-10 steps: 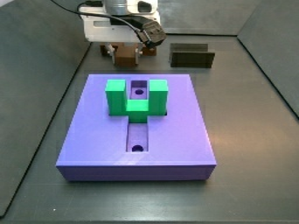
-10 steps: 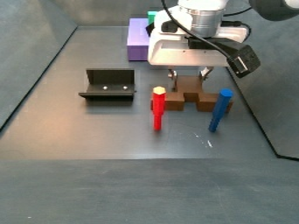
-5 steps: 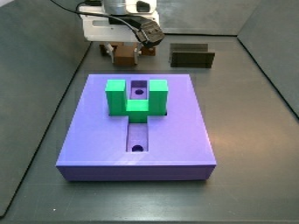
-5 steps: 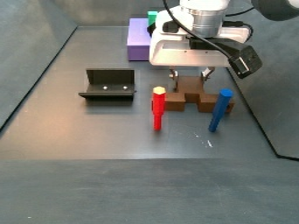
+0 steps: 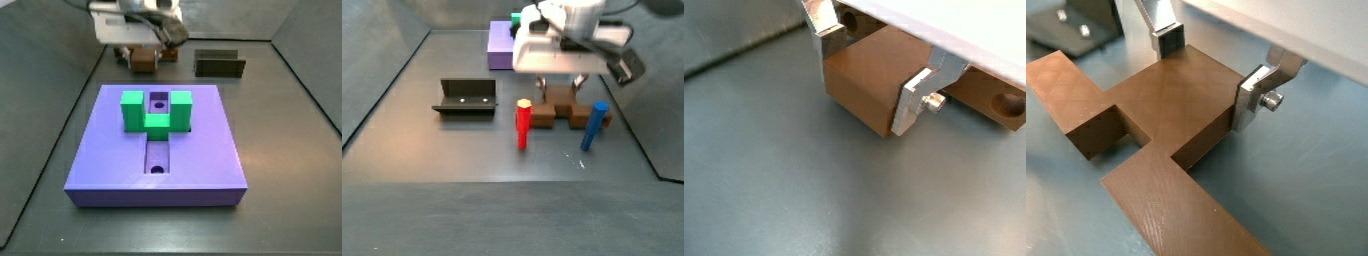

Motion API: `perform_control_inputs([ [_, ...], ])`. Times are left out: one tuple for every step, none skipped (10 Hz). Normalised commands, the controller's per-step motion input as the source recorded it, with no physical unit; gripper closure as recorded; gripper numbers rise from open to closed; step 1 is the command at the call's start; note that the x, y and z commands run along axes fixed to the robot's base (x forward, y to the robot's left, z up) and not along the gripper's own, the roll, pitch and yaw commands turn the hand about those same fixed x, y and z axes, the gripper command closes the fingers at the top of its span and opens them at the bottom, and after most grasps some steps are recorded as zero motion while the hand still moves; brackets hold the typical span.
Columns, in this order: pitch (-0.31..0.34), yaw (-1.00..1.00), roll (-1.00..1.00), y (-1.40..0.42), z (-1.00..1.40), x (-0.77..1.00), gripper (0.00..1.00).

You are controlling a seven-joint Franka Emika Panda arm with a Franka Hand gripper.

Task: Pick up the brown object. Move up. Place the brown object on the fixture. Regrasp the brown object. Move to above the board. Insert the brown object.
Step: Move up, then place the brown object on the fixture.

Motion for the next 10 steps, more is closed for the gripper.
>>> perform_control_inputs([
  [0.063,-0.02,-0.01,-0.04,0.52,-0.04,1.0],
  [0.049,-0.01,-0.01,-0.02,0.33,-0.01,1.0],
  [0.0,0.0,0.0,-0.01,0.0,0.07,1.0],
  [0.023,-0.07,-0.45,0.0,0.05,0.4,1.0],
  [0.054,-0.12,-0.88,0.03,0.19,0.8,1.0],
  [0.0,-0.13,-1.0,0.01,0.23,0.78,1.0],
  [-0.003,-0.1,-1.0,0.0,0.25,0.77,1.0],
  [-0.009,-0.1,-1.0,0.0,0.21,0.75,1.0],
  [-0.006,-0.11,-1.0,0.0,0.21,0.75,1.0],
  [-0.006,-0.11,-1.0,0.0,0.18,0.74,1.0],
])
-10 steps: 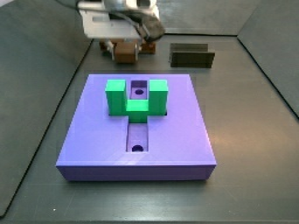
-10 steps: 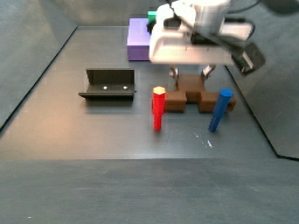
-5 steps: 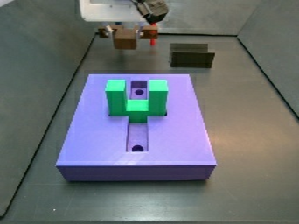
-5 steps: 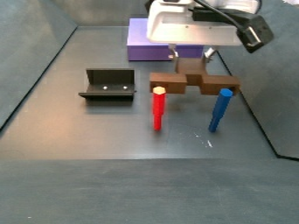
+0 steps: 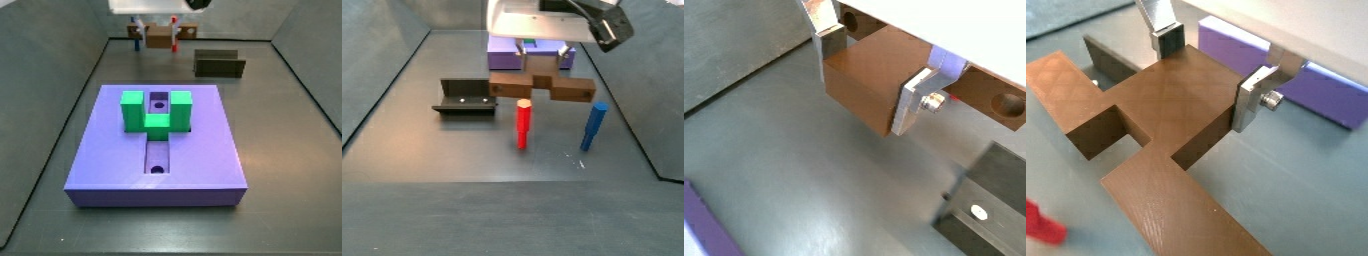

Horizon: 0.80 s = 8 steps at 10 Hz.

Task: Pick up the brown object. Move up. Place the brown object on the fixture. Regrasp the brown object. Move to above the board. Insert the brown object.
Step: Place the brown object on the fixture.

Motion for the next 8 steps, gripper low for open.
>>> perform_control_inputs([
  [-0.009,-0.08,-1.0,0.0,0.11,0.7,1.0],
  [0.0,-0.07,-1.0,0.0,0.07,0.68,1.0],
  [0.0,-0.07,-1.0,0.0,0.07,0.68,1.0],
  [0.0,-0.07,-1.0,0.0,0.06,0.68,1.0],
  [0.0,-0.07,-1.0,0.0,0.06,0.67,1.0],
  [0.0,-0.07,-1.0,0.0,0.06,0.67,1.0],
  [0.0,-0.07,-1.0,0.0,0.06,0.67,1.0],
  [0.0,-0.07,-1.0,0.0,0.06,0.67,1.0],
])
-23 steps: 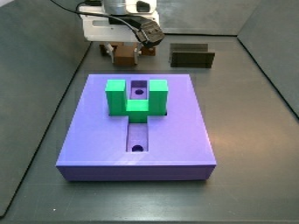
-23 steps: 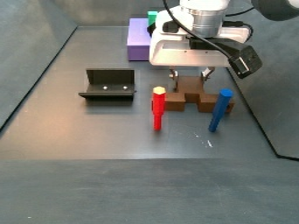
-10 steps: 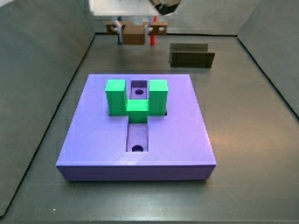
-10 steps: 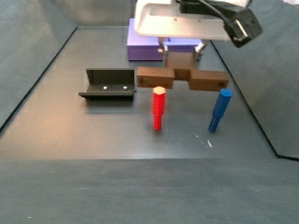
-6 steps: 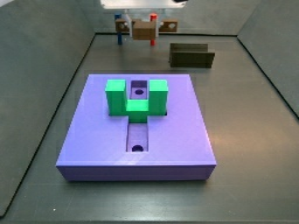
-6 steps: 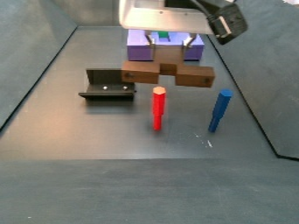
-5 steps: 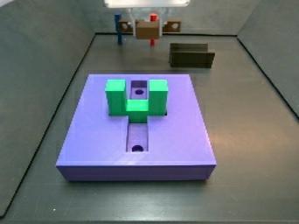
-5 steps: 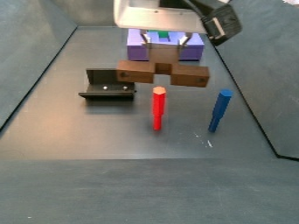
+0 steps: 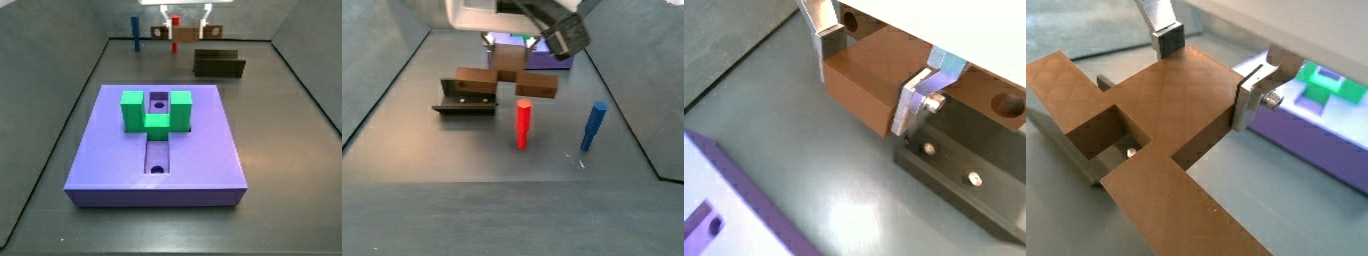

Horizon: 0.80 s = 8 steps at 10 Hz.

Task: Pick up the brown object. Move up. Place the brown object on the fixture. Regrasp the brown object. Move to above the board. Insert the brown object.
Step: Place the brown object on the fixture.

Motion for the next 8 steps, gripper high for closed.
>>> perform_control_inputs([
  [0.0,-0.06,-1.0,0.01,0.06,0.67,1.0],
  [0.0,-0.06,-1.0,0.02,0.06,0.66,1.0],
  [0.0,-0.07,-1.0,0.02,0.07,0.65,1.0],
  [0.0,-0.08,-1.0,0.03,0.08,0.63,1.0],
  [0.0,-0.08,-1.0,0.03,0.11,0.63,1.0],
  [0.0,-0.1,-1.0,0.04,0.12,0.62,1.0],
  [0.0,-0.08,-1.0,0.06,0.15,0.61,1.0],
  [0.366,0.0,-0.42,0.0,0.39,0.51,1.0],
])
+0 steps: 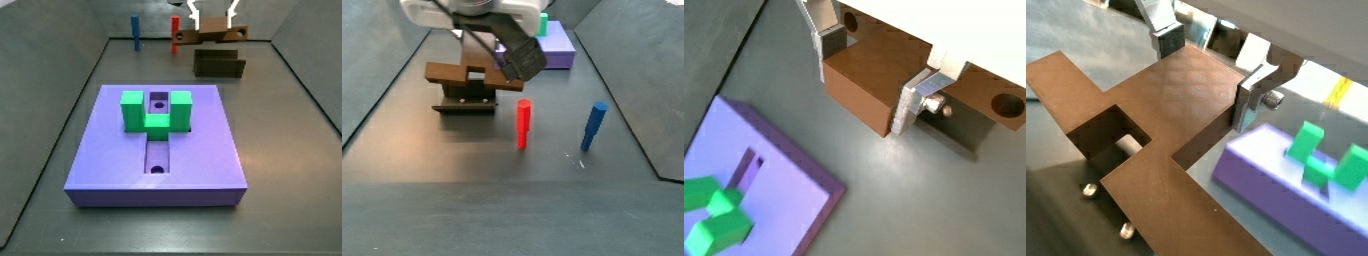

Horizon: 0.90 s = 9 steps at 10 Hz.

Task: Pick up the brown object. Move up. Place the brown object on the fixture. Regrasp the brown object. Move to above the board. Insert the brown object.
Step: Place the brown object on the fixture.

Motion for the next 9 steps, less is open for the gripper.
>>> perform_control_inputs([
  [0.251,0.0,-0.04,0.0,0.0,0.26,1.0],
  [0.274,-0.1,0.0,0.0,-0.05,0.33,1.0],
  [0.334,-0.15,0.0,0.0,-0.15,0.43,1.0],
  [0.317,-0.11,0.13,0.0,-0.18,0.34,1.0],
  [0.237,-0.01,0.33,-0.06,-0.12,0.2,1.0],
  [0.134,0.0,0.35,-0.12,-0.11,0.12,1.0],
  [0.0,0.0,0.35,-0.14,-0.17,0.03,1.0],
  [0.0,0.0,0.29,-0.13,-0.19,0.0,1.0],
  [-0.037,0.0,0.2,-0.07,-0.22,0.0,1.0],
])
